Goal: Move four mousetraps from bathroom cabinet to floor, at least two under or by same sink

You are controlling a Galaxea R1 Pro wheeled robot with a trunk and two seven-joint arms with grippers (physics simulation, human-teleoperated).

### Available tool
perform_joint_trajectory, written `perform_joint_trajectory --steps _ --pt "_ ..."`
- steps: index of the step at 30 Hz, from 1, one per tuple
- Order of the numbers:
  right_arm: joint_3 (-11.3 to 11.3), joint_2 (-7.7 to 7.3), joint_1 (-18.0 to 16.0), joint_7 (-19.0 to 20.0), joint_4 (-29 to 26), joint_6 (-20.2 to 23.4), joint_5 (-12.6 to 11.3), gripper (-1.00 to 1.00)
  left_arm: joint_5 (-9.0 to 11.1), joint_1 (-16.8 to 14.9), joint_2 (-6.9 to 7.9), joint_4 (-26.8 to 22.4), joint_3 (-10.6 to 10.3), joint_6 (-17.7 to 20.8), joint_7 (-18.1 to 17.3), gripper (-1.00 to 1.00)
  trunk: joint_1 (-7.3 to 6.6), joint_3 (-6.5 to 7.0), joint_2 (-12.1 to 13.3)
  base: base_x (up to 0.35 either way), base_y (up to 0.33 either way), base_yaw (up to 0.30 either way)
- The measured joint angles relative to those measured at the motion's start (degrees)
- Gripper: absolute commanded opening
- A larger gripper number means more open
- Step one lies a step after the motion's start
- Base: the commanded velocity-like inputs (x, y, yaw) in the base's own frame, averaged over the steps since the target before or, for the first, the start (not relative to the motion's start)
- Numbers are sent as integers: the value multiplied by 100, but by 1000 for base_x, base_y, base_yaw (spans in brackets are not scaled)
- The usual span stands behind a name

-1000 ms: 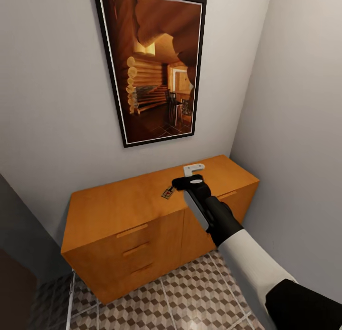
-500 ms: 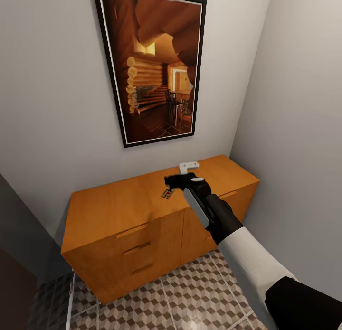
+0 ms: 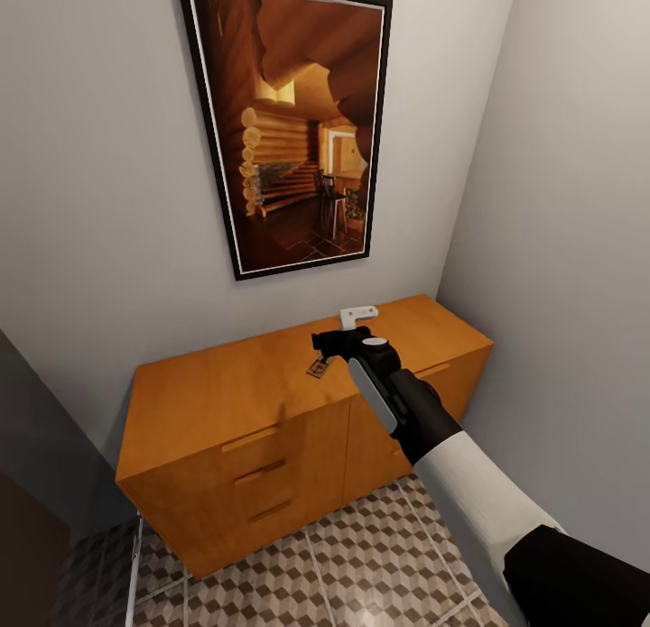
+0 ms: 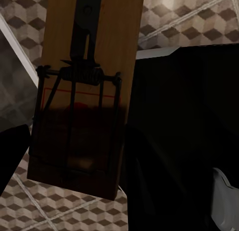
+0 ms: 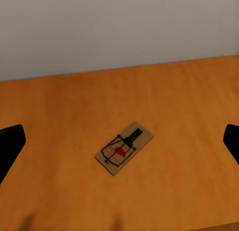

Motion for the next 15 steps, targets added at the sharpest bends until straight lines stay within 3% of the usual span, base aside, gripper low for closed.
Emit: perform_joint_trajectory --steps 15 --pt "21 0 10 -2 6 7 -3 100 -2 0 2 0 0 1 -28 -100 0 -62 0 0 0 0"
